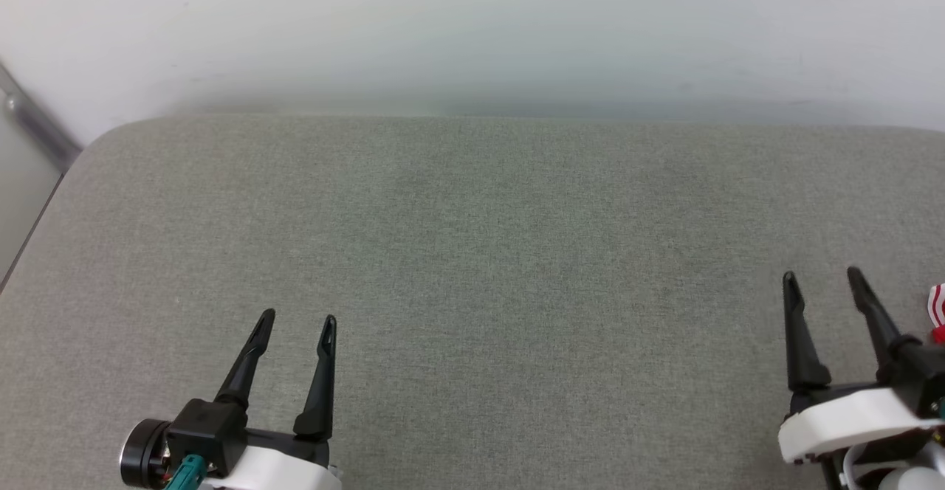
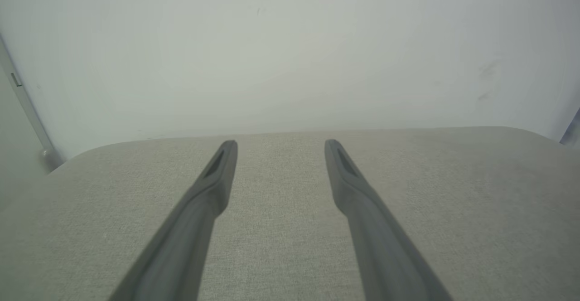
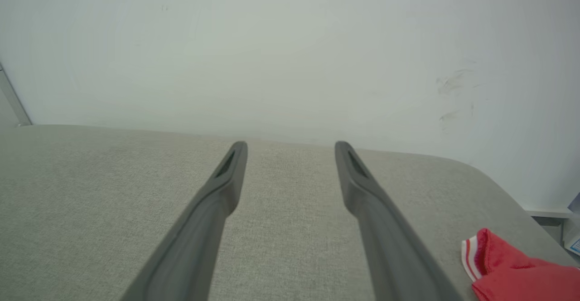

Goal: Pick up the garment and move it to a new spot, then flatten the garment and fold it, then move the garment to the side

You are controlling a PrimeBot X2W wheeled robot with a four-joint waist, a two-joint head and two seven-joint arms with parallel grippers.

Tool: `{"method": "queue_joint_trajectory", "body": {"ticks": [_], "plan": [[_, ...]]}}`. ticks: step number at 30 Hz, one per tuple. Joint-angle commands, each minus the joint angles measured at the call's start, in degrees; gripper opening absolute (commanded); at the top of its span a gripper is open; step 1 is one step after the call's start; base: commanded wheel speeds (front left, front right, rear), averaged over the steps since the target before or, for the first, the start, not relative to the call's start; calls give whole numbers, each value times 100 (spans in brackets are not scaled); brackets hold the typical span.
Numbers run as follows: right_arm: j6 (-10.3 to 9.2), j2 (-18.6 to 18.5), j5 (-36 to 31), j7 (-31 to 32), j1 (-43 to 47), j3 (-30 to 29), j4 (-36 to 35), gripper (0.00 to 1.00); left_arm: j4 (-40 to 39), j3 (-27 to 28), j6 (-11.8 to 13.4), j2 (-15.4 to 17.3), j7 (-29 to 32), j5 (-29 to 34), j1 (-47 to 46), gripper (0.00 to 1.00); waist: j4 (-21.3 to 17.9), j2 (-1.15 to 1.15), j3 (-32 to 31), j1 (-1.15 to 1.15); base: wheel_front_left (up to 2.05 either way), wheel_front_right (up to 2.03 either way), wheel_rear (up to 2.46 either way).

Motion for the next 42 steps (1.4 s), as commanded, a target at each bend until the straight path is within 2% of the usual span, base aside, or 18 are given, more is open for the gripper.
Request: {"method": "queue_joint_trajectory", "body": {"ticks": [1,17,42], "plan": [[-4,45,12,-108,120,27,86,100,48,36,-2,-29,-11,-36,49,100,-4,0,-22,2,0,0,0],[-4,103,152,-458,178,216,474,100,327,195,-9,-106,-11,-121,55,100,-18,0,-56,2,0,0,0],[-4,104,298,-394,141,241,489,100,199,272,-11,-143,-11,-135,115,100,-16,0,-121,2,0,0,0]]}}
